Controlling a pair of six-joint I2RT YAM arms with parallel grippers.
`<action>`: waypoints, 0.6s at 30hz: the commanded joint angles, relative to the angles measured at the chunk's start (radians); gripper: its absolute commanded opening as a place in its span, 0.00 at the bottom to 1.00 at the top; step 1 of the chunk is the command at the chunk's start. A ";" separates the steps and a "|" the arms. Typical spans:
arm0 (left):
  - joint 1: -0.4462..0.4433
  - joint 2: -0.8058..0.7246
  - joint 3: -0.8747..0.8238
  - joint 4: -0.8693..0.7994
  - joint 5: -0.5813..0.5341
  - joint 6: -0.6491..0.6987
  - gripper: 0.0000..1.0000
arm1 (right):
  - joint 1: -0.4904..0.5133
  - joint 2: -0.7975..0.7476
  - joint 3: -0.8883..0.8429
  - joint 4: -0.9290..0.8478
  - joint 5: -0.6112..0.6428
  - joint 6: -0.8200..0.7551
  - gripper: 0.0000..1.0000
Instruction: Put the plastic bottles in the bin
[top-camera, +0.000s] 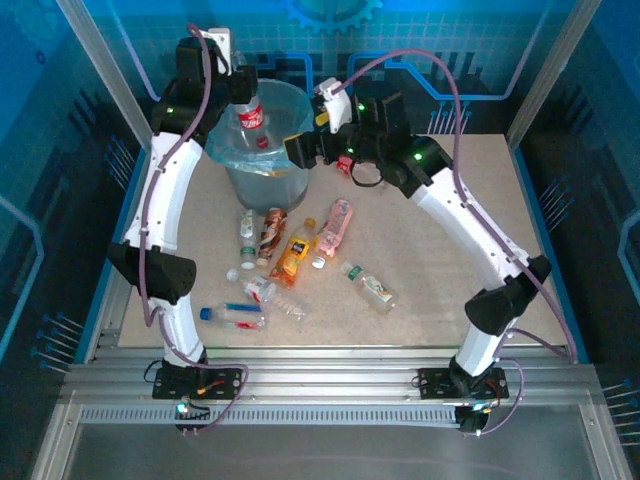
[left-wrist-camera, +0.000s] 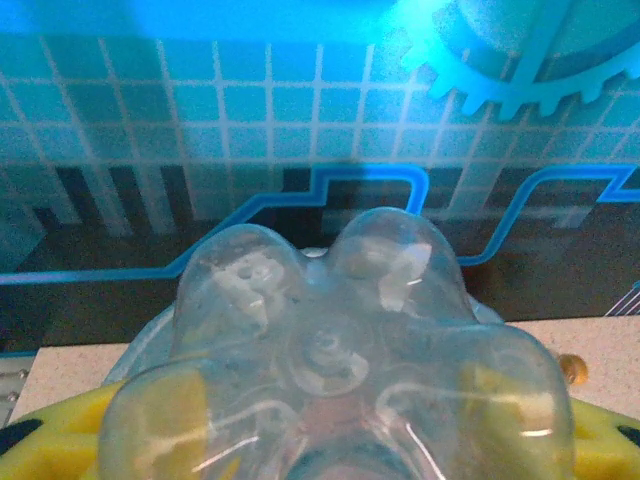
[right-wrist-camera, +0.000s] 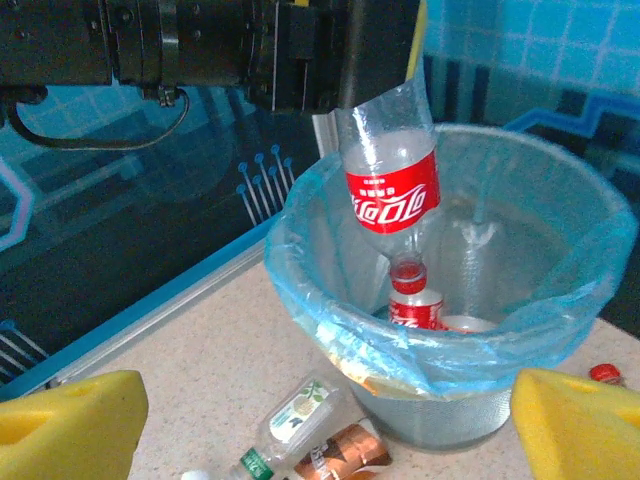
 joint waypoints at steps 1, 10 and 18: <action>0.013 0.014 -0.066 -0.009 0.023 0.030 0.57 | -0.009 0.031 0.054 -0.064 -0.059 0.035 0.94; 0.013 0.075 -0.171 0.002 0.112 0.044 0.64 | -0.003 0.063 0.060 -0.079 -0.060 0.047 0.93; 0.015 0.113 -0.213 -0.001 0.156 0.045 0.73 | -0.001 0.056 0.038 -0.070 -0.033 0.063 0.92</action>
